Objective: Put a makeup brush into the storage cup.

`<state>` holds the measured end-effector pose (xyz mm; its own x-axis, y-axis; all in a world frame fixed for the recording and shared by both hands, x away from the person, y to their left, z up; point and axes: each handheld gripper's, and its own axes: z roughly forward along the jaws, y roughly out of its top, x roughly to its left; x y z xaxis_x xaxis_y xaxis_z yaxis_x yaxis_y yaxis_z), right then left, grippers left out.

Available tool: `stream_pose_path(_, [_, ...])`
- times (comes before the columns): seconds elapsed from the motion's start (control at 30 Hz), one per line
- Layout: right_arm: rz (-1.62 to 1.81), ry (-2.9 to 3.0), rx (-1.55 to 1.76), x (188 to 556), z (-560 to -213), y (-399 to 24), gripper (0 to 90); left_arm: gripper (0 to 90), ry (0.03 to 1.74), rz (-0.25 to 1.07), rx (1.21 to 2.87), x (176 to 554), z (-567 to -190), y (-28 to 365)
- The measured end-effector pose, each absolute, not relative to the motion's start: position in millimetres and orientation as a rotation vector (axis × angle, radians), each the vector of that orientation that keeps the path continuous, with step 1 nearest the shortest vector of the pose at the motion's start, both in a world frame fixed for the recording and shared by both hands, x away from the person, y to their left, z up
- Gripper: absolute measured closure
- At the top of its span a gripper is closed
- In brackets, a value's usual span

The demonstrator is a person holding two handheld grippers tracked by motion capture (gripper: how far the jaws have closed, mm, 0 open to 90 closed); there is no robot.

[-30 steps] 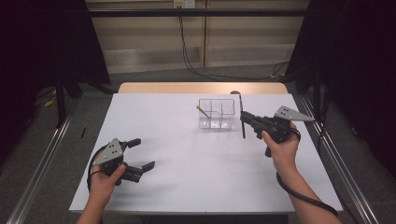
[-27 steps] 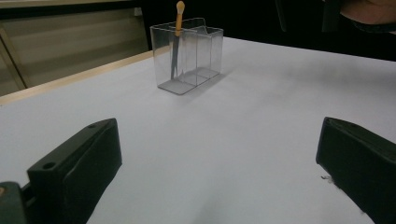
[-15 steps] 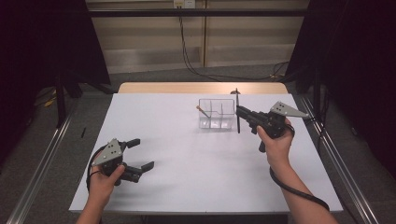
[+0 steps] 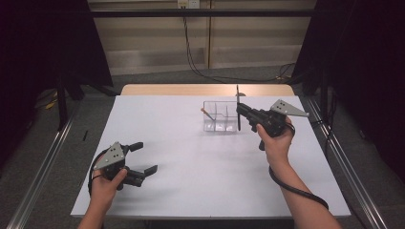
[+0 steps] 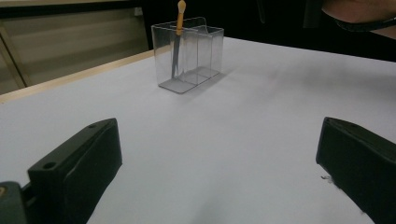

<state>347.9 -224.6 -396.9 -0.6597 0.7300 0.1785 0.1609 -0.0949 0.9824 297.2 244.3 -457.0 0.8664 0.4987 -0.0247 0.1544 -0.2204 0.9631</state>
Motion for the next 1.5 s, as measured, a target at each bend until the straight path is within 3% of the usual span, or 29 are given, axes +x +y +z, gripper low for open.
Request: stream_pose_path(1.5, [1.786, 1.709, 0.974, 388, -389, -210, 85.3, 0.2, 0.501, 0.330, 1.781, 296, -459, 246])
